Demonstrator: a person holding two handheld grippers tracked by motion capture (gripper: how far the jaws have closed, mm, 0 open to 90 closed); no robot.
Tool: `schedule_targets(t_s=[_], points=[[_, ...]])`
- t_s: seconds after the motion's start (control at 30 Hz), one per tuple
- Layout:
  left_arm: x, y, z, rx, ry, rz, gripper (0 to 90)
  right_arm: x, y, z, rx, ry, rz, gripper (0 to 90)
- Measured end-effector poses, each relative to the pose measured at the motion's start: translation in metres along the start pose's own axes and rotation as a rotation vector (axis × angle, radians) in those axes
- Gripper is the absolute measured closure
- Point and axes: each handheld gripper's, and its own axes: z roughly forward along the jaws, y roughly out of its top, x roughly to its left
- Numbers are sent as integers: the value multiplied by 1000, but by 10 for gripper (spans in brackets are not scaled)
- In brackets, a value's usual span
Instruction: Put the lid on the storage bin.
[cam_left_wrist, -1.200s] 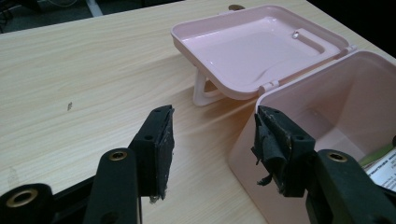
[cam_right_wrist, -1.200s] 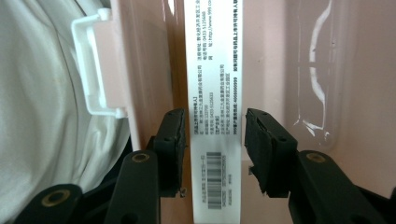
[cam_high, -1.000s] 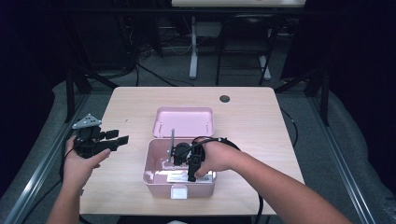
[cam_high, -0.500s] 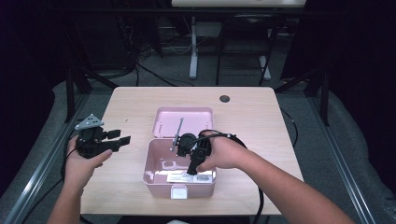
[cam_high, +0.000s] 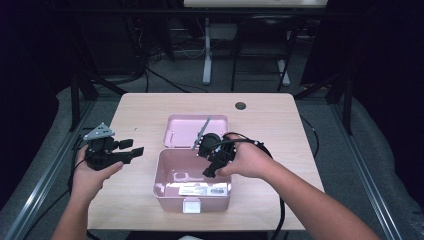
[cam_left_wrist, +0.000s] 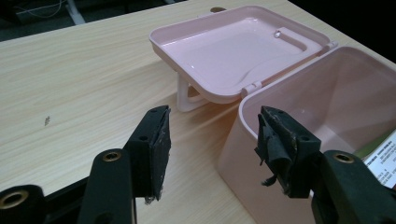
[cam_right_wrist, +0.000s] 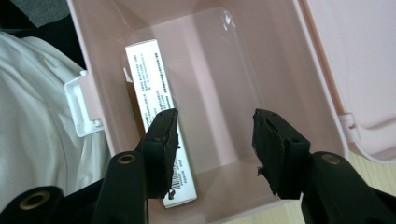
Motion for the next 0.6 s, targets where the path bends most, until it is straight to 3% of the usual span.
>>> schedule_targets(t_s=[0.1, 0.6], points=[[-2, -1, 4, 8, -4, 8, 442, -6, -4, -1, -41, -1, 37, 496], [-12, -3, 17, 42, -38, 4, 495, -40, -23, -6, -90, -60, 163, 495]])
